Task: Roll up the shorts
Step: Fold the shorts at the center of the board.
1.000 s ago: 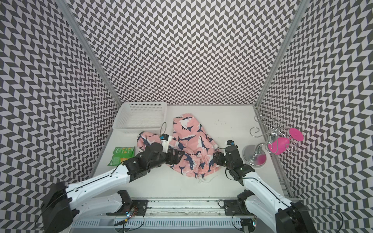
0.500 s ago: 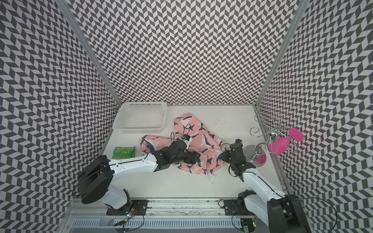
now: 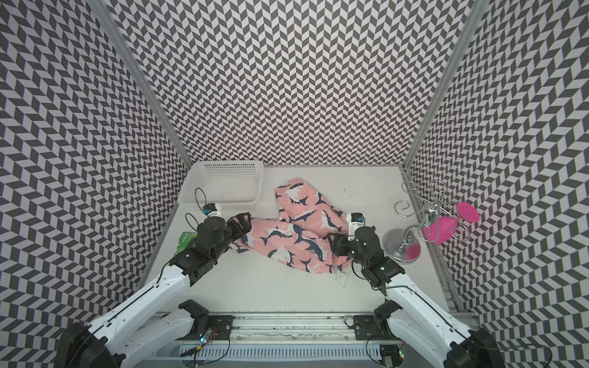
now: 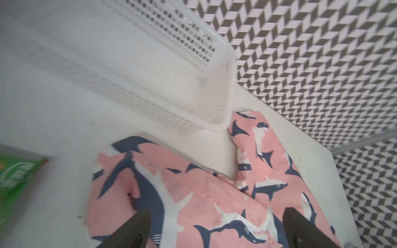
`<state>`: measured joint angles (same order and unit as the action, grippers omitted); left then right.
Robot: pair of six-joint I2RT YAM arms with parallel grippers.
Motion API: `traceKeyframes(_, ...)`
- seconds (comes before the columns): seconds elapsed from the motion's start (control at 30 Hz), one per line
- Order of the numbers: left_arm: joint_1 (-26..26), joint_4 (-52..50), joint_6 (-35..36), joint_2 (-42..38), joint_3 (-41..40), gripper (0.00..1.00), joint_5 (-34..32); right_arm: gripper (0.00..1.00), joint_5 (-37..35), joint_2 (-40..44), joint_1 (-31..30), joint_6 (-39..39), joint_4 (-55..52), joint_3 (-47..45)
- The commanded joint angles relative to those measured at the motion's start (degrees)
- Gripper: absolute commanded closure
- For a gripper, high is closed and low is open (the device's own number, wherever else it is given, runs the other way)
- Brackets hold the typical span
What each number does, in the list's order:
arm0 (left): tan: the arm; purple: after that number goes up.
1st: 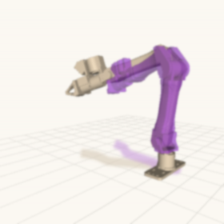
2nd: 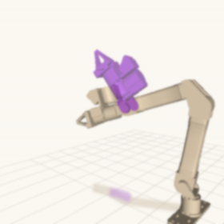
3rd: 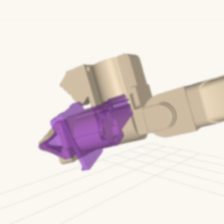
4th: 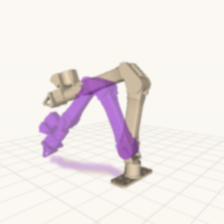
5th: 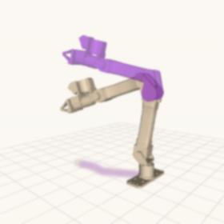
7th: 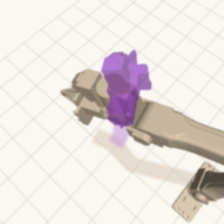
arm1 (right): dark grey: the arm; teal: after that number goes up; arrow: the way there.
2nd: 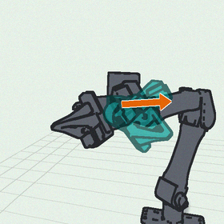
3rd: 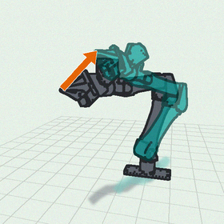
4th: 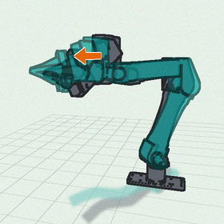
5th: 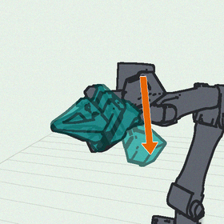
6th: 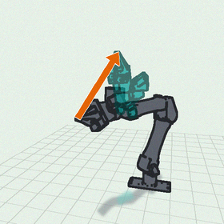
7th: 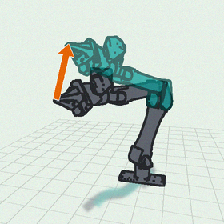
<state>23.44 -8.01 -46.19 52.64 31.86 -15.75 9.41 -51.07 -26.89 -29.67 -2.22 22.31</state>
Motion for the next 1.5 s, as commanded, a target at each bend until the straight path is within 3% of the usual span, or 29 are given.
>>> traceKeyframes(0.0,-6.31,-1.88,-4.07,0.51,-1.85,0.0,0.08,0.39,4.44,-2.58,-1.71,-0.35,5.75,-1.21)
traceKeyframes(0.3,-15.51,4.05,-8.0,10.01,-2.83,0.01,5.44,0.39,4.52,-6.36,-3.13,-1.0,8.96,-1.83)
traceKeyframes(0.37,-17.47,5.94,-8.42,11.44,-3.54,0.02,9.22,0.39,4.86,-6.76,-3.12,-1.04,9.29,-1.83)
traceKeyframes(0.87,-20.35,22.71,-6.7,25.34,-3.76,0.1,18.81,0.37,9.98,-5.92,-3.12,-4.3,13.44,-2.07)
traceKeyframes(1.0,-20.72,24.61,-6.62,27.69,-3.49,0.28,20.37,0.37,10.46,-5.78,-3.08,-4.31,13.28,-1.93)
traceKeyframes(1.13,-20.64,24.0,-6.9,28.89,-3.29,0.66,22.12,0.38,10.89,-6.41,-3.08,-4.65,13.5,-1.78)
traceKeyframes(1.2,-20.67,23.69,-7.06,27.59,-3.79,0.77,22.33,0.38,11.62,-6.33,-3.08,-5.22,13.96,-1.61)
traceKeyframes(1.47,-19.49,17.77,-4.26,16.43,-4.55,0.81,20.73,0.36,0.18,-8.01,-3.12,-5.53,2.24,1.45)
